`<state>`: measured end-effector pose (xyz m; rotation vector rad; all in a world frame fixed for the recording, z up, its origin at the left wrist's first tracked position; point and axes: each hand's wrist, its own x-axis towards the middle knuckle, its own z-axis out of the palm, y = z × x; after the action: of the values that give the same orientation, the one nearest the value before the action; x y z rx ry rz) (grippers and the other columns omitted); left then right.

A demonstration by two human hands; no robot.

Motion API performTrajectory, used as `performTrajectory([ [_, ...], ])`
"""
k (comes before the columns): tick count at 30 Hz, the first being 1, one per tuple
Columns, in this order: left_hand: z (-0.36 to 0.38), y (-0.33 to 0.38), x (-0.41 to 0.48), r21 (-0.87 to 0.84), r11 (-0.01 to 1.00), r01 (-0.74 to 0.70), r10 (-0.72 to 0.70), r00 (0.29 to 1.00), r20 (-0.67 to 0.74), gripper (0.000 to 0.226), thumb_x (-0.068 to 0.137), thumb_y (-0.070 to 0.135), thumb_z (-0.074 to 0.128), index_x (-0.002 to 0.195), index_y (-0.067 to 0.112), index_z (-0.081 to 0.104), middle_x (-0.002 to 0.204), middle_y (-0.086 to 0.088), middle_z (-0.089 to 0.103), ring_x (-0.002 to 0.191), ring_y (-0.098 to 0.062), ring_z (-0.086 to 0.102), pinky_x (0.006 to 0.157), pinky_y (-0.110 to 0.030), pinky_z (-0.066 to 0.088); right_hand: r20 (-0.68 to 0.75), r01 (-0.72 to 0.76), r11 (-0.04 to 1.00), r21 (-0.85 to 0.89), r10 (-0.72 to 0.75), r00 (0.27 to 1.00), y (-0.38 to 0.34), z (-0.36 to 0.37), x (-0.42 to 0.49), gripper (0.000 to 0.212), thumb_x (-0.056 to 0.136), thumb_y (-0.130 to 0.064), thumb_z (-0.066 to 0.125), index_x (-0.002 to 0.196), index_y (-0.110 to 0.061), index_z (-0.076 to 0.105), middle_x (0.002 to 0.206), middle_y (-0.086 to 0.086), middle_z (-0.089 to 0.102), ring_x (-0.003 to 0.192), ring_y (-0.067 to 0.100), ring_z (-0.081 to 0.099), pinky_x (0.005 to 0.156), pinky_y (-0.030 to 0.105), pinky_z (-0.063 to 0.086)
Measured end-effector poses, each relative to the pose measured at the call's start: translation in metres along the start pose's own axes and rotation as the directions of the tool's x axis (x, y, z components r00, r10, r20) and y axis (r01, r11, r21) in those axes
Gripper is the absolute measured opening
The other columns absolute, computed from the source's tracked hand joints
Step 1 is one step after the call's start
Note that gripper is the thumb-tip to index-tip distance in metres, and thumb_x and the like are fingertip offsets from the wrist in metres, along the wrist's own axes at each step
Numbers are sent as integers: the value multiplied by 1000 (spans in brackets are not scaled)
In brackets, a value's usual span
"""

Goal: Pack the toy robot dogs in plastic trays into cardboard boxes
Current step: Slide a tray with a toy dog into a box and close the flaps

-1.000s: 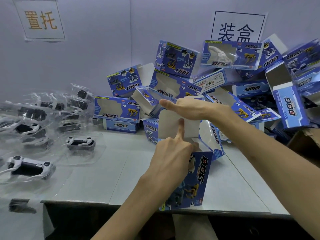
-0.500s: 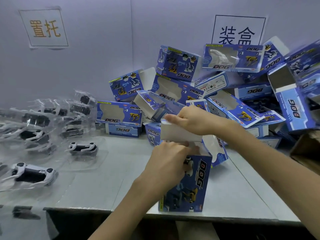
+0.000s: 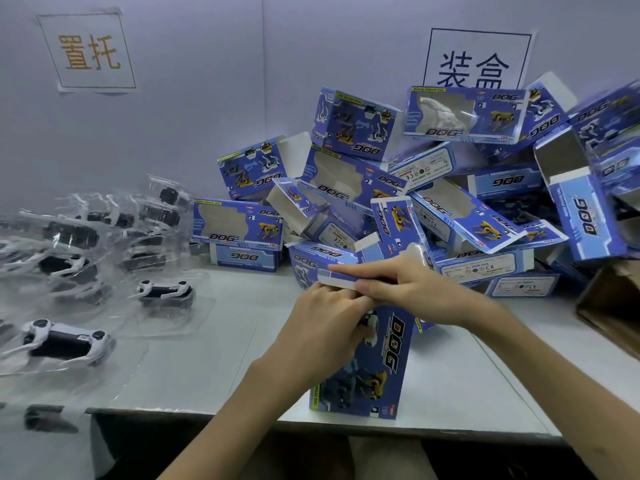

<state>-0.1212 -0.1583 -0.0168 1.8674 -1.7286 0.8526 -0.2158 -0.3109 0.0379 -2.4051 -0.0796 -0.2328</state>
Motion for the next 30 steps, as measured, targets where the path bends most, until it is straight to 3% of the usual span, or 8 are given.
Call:
performTrajectory([
  [3, 7, 6, -15, -32, 999, 29, -30, 999, -40, 49, 78, 21, 79, 124, 24, 63, 118, 6, 67, 110, -21, 59, 96, -37, 45, -15, -3, 998, 56, 4, 1000, 0, 5, -3, 37, 104, -20, 50, 133, -43, 57, 125, -20, 67, 124, -4, 55, 105, 21, 43],
  [6, 14, 16, -35, -28, 996, 80, -83, 986, -147, 61, 76, 13, 79, 132, 21, 58, 128, 4, 61, 121, -19, 55, 107, -48, 39, -15, -1, 1000, 9, 1, 1000, -3, 5, -3, 37, 104, -18, 51, 135, -38, 58, 135, -20, 60, 128, -12, 47, 104, 9, 37],
  [9, 17, 22, -45, -54, 994, 95, -105, 965, -240, 56, 79, 13, 73, 133, 20, 59, 132, 2, 59, 127, -18, 52, 109, -45, 36, 15, 2, 999, -55, -1, 1000, -4, 5, -4, 39, 103, -16, 53, 135, -38, 58, 140, -24, 52, 132, -20, 34, 101, 0, 28],
  [12, 18, 26, -46, -100, 990, 103, -128, 947, -296, 38, 81, 12, 70, 119, 18, 70, 127, -1, 63, 123, -19, 54, 106, -39, 40, 11, 9, 995, -95, -8, 1000, -2, 6, -5, 39, 102, -18, 54, 131, -42, 59, 144, -22, 50, 134, -20, 31, 103, 0, 29],
  [18, 17, 24, -49, -143, 984, 107, -145, 948, -285, 22, 85, 14, 66, 106, 17, 72, 125, -3, 64, 123, -19, 54, 103, -38, 43, 8, 5, 983, -184, -3, 1000, -3, 7, -5, 38, 103, -27, 52, 129, -55, 56, 151, -22, 44, 137, -17, 30, 102, 4, 28],
  [23, 13, 23, -50, -218, 973, 77, -141, 945, -294, 21, 96, 22, 54, 103, 14, 72, 129, -3, 62, 127, -20, 50, 106, -29, 44, 23, 5, 939, -344, 3, 1000, -2, 9, -8, 49, 105, -22, 41, 137, -59, 45, 154, -30, 32, 125, -32, 21, 97, -6, 16],
  [26, 8, 19, -52, -270, 960, 73, -163, 930, -329, 19, 91, 17, 58, 105, 13, 70, 126, -1, 59, 122, -16, 52, 104, -14, 40, 25, -4, 922, -388, 14, 1000, -2, 10, -10, 50, 106, -23, 37, 141, -59, 41, 156, -30, 28, 134, -22, 20, 107, 6, 17],
  [30, 1, 8, -49, -201, 959, 199, -256, 914, -315, 34, 83, 9, 74, 117, 13, 70, 129, -2, 60, 120, -17, 54, 99, -25, 48, 34, 17, 863, -505, 0, 999, -6, 12, -14, 52, 106, -28, 36, 138, -68, 30, 158, -31, 23, 140, -16, 15, 116, 24, 17],
])
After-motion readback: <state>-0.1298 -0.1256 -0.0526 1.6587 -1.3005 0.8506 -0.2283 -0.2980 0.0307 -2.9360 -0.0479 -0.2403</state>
